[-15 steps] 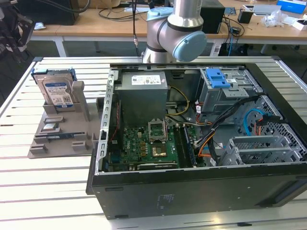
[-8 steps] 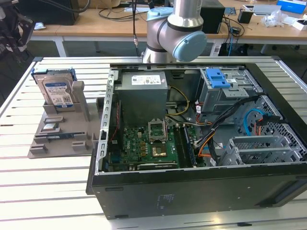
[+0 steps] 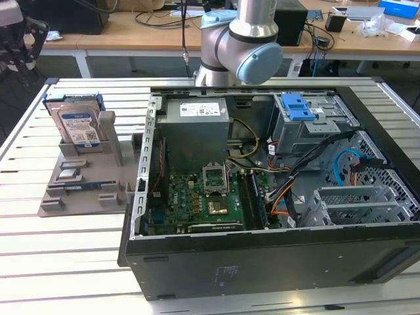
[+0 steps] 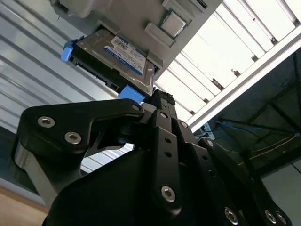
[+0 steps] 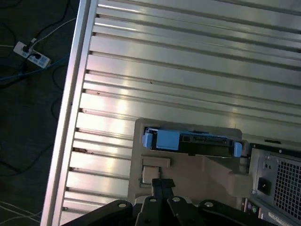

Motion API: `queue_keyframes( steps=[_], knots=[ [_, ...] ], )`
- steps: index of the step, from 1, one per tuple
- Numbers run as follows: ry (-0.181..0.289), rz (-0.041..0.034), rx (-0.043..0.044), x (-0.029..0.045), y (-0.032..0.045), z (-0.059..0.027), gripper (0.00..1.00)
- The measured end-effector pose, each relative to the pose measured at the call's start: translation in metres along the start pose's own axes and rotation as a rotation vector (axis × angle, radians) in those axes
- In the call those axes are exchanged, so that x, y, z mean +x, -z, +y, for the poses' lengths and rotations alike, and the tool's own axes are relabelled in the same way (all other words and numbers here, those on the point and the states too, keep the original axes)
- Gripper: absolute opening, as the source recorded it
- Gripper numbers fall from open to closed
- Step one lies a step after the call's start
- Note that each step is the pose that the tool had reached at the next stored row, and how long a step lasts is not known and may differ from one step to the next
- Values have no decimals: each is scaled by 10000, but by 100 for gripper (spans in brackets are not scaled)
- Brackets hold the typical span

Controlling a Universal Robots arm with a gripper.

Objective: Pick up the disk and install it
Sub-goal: 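Pick up the disk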

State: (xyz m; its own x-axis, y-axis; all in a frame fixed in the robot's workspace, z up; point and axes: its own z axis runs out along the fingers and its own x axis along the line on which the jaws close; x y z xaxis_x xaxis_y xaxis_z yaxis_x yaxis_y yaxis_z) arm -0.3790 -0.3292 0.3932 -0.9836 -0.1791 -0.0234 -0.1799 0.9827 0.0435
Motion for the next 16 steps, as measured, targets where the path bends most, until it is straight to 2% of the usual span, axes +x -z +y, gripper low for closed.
queue_keyframes(
  steps=[4, 13, 14, 16],
  knots=[
    [890, 38, -21, 0, 0, 0, 11],
    [2251, 98, -53, 0, 0, 0, 11],
    [2628, 115, -62, 0, 0, 0, 11],
    [2975, 130, -70, 0, 0, 0, 11]
  ],
)
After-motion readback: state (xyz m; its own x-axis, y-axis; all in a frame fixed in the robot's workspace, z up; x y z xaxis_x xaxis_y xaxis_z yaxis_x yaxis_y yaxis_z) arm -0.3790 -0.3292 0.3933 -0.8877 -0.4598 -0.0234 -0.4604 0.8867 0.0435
